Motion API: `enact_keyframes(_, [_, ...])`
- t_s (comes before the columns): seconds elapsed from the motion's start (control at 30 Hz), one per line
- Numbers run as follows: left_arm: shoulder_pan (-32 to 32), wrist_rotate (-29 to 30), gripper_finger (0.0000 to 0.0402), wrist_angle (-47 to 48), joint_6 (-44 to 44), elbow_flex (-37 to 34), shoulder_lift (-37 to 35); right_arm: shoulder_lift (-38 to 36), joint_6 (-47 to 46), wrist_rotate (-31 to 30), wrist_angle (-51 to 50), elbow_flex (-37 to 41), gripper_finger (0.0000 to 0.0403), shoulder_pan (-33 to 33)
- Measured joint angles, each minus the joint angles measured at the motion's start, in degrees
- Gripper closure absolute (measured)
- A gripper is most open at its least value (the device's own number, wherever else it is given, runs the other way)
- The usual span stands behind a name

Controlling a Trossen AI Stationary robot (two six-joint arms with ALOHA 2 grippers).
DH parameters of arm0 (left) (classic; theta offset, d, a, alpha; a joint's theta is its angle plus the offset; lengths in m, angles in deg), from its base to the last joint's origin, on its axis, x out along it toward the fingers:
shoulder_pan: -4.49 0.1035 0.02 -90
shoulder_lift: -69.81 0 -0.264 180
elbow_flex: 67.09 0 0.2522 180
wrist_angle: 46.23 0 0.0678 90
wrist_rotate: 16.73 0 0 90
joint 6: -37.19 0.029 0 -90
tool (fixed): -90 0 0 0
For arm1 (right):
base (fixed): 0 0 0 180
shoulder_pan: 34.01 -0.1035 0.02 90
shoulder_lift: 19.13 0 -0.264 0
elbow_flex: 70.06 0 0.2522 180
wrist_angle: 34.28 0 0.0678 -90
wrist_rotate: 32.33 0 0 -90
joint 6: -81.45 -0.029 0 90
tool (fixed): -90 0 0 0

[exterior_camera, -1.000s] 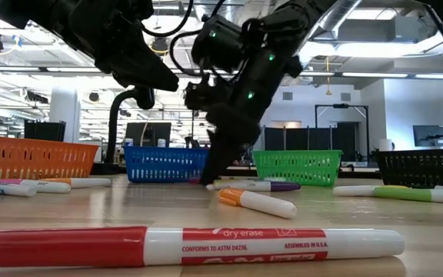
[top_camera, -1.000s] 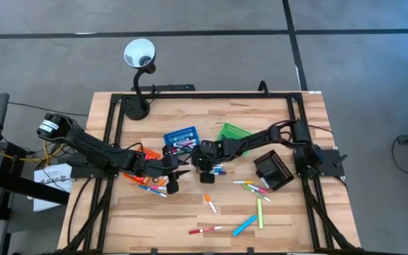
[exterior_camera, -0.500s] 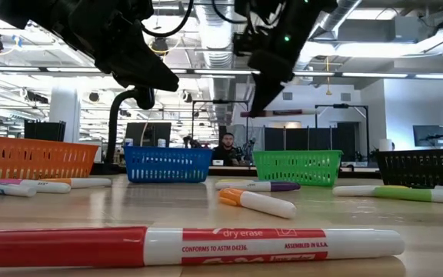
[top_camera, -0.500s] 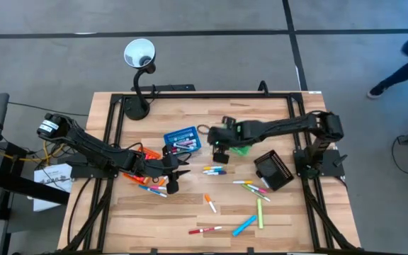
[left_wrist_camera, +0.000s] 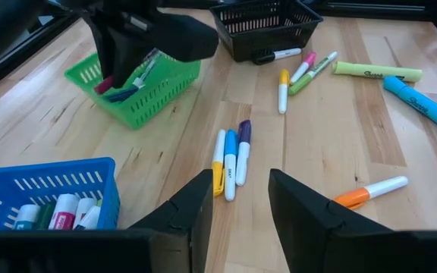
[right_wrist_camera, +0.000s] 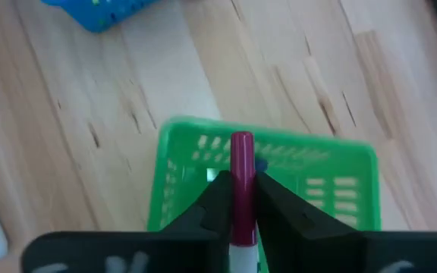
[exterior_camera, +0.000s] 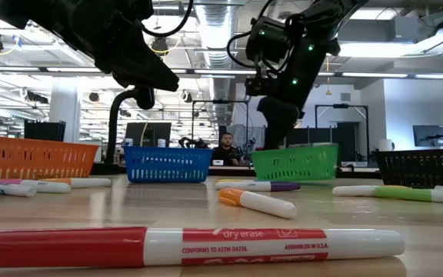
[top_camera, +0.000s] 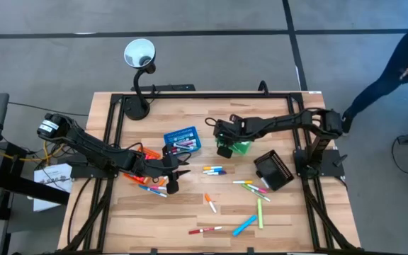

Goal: Pick & Place Markers
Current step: Put the purple marker pen into the green basket, then put the small violet highlighter pen into the black basket

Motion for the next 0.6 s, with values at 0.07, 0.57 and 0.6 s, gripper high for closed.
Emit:
enact_keyframes(0.07, [0.00, 0.00, 0.0275, 0.00, 0.00, 0.00, 0.01, -0.05, -0.25, 0.42, 1.31, -0.02, 0.0336, 0.50])
enact_keyframes(0.57, [0.00, 0.00, 0.0275, 0.00, 0.02, 0.00, 0.00, -0.85, -1.73, 3.03, -2.46, -2.09, 0.0218, -2.94])
enact_keyframes(0.6, [0.00, 0.00, 0.0275, 0.01, 0.02, 0.00, 0.00, -0.85, -2.25, 3.03, -3.86, -3.02, 0.0217, -3.91])
